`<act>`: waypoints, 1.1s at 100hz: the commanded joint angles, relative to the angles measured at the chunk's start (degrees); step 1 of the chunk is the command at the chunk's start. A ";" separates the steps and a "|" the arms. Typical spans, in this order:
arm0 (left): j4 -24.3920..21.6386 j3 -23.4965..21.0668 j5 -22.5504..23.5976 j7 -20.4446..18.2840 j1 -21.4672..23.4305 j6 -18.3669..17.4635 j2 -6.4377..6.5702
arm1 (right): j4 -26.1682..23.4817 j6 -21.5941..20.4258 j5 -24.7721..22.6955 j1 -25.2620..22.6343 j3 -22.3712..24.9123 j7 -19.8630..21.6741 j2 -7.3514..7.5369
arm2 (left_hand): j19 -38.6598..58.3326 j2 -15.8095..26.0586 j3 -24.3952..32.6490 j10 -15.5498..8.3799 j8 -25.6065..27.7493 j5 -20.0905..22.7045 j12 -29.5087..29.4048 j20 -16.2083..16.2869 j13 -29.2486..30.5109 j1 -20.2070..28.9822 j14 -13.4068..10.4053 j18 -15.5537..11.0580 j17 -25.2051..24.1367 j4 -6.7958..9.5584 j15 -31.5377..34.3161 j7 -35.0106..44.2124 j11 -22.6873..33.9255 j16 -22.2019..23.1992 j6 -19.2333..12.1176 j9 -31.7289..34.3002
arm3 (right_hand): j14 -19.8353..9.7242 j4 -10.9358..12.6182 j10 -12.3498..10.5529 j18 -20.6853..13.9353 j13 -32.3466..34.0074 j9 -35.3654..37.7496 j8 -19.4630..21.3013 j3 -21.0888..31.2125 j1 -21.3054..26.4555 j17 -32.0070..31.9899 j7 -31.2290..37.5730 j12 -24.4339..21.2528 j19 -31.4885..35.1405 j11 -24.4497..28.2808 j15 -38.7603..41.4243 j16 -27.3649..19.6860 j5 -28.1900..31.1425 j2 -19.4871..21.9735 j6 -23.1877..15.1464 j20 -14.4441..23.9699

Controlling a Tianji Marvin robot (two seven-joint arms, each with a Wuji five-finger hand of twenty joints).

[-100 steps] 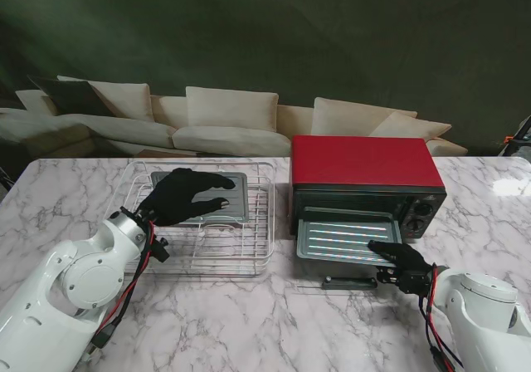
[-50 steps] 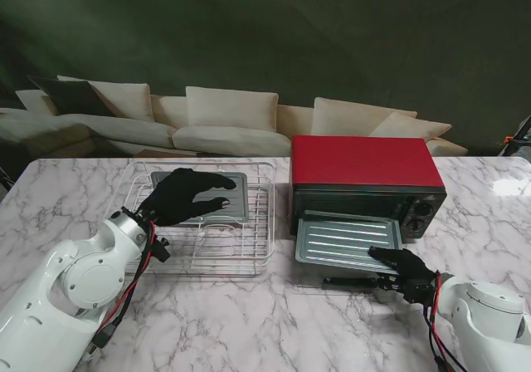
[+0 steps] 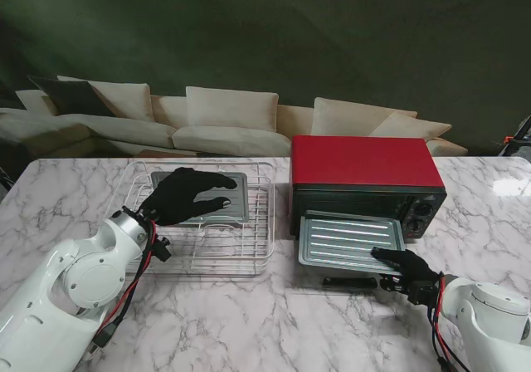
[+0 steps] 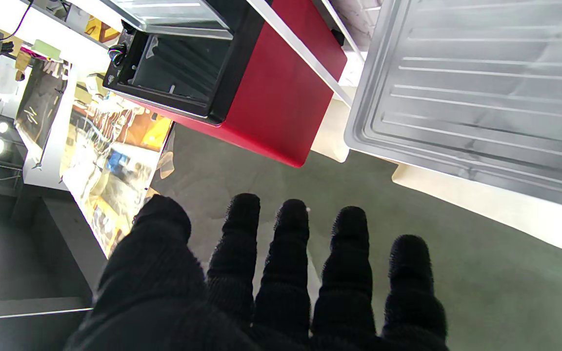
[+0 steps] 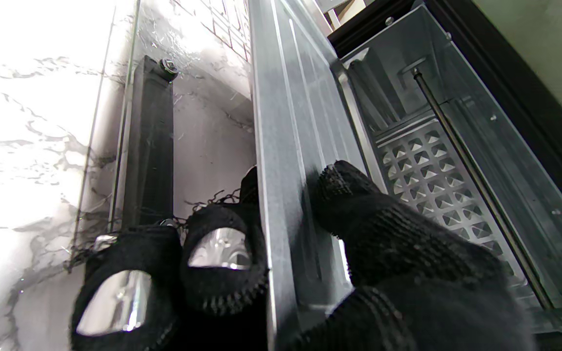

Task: Slide the trays into the oven

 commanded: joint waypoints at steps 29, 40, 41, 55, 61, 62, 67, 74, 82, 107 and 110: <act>0.19 0.50 -0.04 -0.82 -0.23 0.24 0.00 | 2.84 1.69 -2.48 0.13 -1.08 1.71 0.62 | 0.37 2.45 -1.42 -0.72 0.11 0.87 0.40 1.27 1.22 0.35 0.13 1.59 -0.94 -0.46 0.95 -0.13 0.27 1.29 0.68 1.30 | -3.59 2.92 -2.82 -2.35 1.43 1.23 2.99 3.43 4.08 1.18 3.02 1.36 8.21 2.91 2.03 0.27 3.63 3.99 -9.86 -0.27; 0.23 0.68 -0.11 -0.89 -0.28 0.34 0.00 | 3.18 1.46 -2.12 0.46 -1.22 1.03 0.36 | 0.40 2.53 -1.43 -0.81 0.00 0.84 0.39 1.29 1.20 0.26 0.11 1.56 -0.93 -0.47 0.94 -0.20 0.23 1.28 0.61 1.22 | -3.59 2.91 -3.01 -2.35 1.43 1.30 3.09 3.35 4.05 1.17 2.97 1.41 8.22 2.90 2.03 0.27 3.63 3.97 -10.07 -0.29; 0.23 0.69 -0.10 -0.90 -0.29 0.35 0.00 | 3.25 1.44 -2.10 0.52 -1.25 0.97 0.34 | 0.40 2.53 -1.43 -0.78 -0.01 0.86 0.40 1.29 1.21 0.26 0.16 1.56 -0.93 -0.47 0.95 -0.19 0.25 1.29 0.68 1.25 | -3.59 2.92 -3.00 -2.35 1.43 1.30 3.11 3.37 4.08 1.17 3.00 1.42 8.22 2.89 2.03 0.27 3.67 3.98 -10.08 -0.29; 0.19 0.71 -0.07 -0.91 -0.23 0.42 0.00 | 4.54 1.19 -2.11 1.59 -1.75 0.46 0.11 | 0.39 2.48 -1.40 -0.76 0.01 0.88 0.40 1.28 1.23 0.36 0.09 1.60 -0.94 -0.46 0.96 -0.12 0.28 1.29 0.67 1.31 | -3.73 2.92 -3.27 -2.49 1.41 1.31 3.29 3.07 3.94 1.16 2.94 1.53 8.10 2.88 1.91 0.22 3.59 4.24 -10.66 -0.37; 0.18 0.72 -0.06 -0.87 -0.21 0.44 0.00 | 5.10 1.28 -1.92 2.07 -1.86 0.05 -0.08 | 0.36 2.55 -1.40 -0.76 0.02 0.82 0.40 1.28 1.25 0.35 0.07 1.57 -0.99 -0.46 0.97 -0.14 0.26 1.29 0.67 1.26 | -3.87 2.98 -3.24 -2.64 1.45 1.31 3.35 3.05 4.04 1.19 2.91 1.58 8.08 2.90 1.89 0.21 3.47 4.19 -10.44 -0.40; 0.18 0.72 -0.06 -0.87 -0.21 0.45 0.00 | 5.19 1.33 -1.90 2.15 -1.87 0.02 -0.10 | 0.37 2.52 -1.41 -0.77 0.02 0.84 0.40 1.28 1.24 0.33 0.11 1.56 -0.98 -0.47 0.96 -0.13 0.27 1.29 0.68 1.28 | -3.89 2.99 -3.24 -2.67 1.45 1.27 3.35 3.06 4.07 1.20 2.91 1.59 8.08 2.90 1.90 0.21 3.44 4.21 -10.33 -0.40; 0.17 0.72 -0.06 -0.87 -0.19 0.47 0.00 | 5.50 1.64 -1.99 2.44 -1.98 -0.24 -0.16 | 0.36 2.48 -1.37 -0.62 0.03 0.85 0.41 1.28 1.28 0.42 0.13 1.55 -0.99 -0.45 0.98 -0.11 0.28 1.30 0.71 1.29 | -3.92 3.03 -3.10 -2.76 1.45 1.24 3.38 3.06 4.13 1.20 2.95 1.65 8.10 2.94 1.91 0.21 3.46 4.15 -10.12 -0.41; 0.18 0.73 -0.03 -0.88 -0.18 0.46 0.00 | 5.90 1.84 -2.08 2.68 -2.09 -0.54 -0.26 | 0.37 2.52 -1.46 -0.77 0.05 0.90 0.42 1.29 1.30 0.25 0.04 1.56 -0.97 -0.48 0.99 -0.08 0.31 1.30 0.64 1.35 | -3.86 3.04 -3.06 -2.77 1.44 1.21 3.36 3.04 4.13 1.18 2.90 1.68 8.10 2.95 1.91 0.20 3.38 4.19 -10.09 -0.43; 0.17 0.75 -0.09 -0.92 -0.19 0.50 0.00 | 6.15 1.78 -1.81 2.70 -2.05 -1.10 -0.47 | 0.36 2.50 -1.39 -0.73 0.05 0.85 0.41 1.28 1.29 0.40 0.11 1.59 -0.97 -0.45 0.99 -0.10 0.28 1.30 0.67 1.29 | -3.80 3.07 -3.08 -2.73 1.45 1.20 3.38 3.07 4.18 1.19 2.97 1.71 8.15 2.97 1.94 0.21 3.44 4.15 -10.10 -0.44; 0.08 0.73 -0.08 -0.99 -0.17 0.57 0.01 | 4.74 1.02 -1.48 1.11 -1.50 -0.14 -0.16 | 0.35 2.52 -1.40 -0.68 0.01 0.82 0.40 1.28 1.21 0.36 0.11 1.56 -0.99 -0.45 0.96 -0.14 0.28 1.30 0.61 1.28 | -3.79 3.07 -3.06 -2.67 1.44 1.25 3.33 3.08 4.14 1.18 2.96 1.73 8.18 2.92 1.96 0.19 3.55 4.06 -10.11 -0.49; 0.07 0.72 -0.06 -0.99 -0.18 0.56 0.01 | 4.39 1.02 -1.45 0.78 -1.38 0.04 -0.10 | 0.36 2.55 -1.44 -0.72 0.02 0.89 0.40 1.29 1.27 0.28 0.07 1.59 -0.95 -0.47 0.98 -0.11 0.28 1.31 0.67 1.30 | -3.79 3.08 -3.00 -2.67 1.44 1.25 3.32 3.11 4.15 1.18 2.96 1.73 8.18 2.91 1.96 0.19 3.57 4.08 -9.99 -0.49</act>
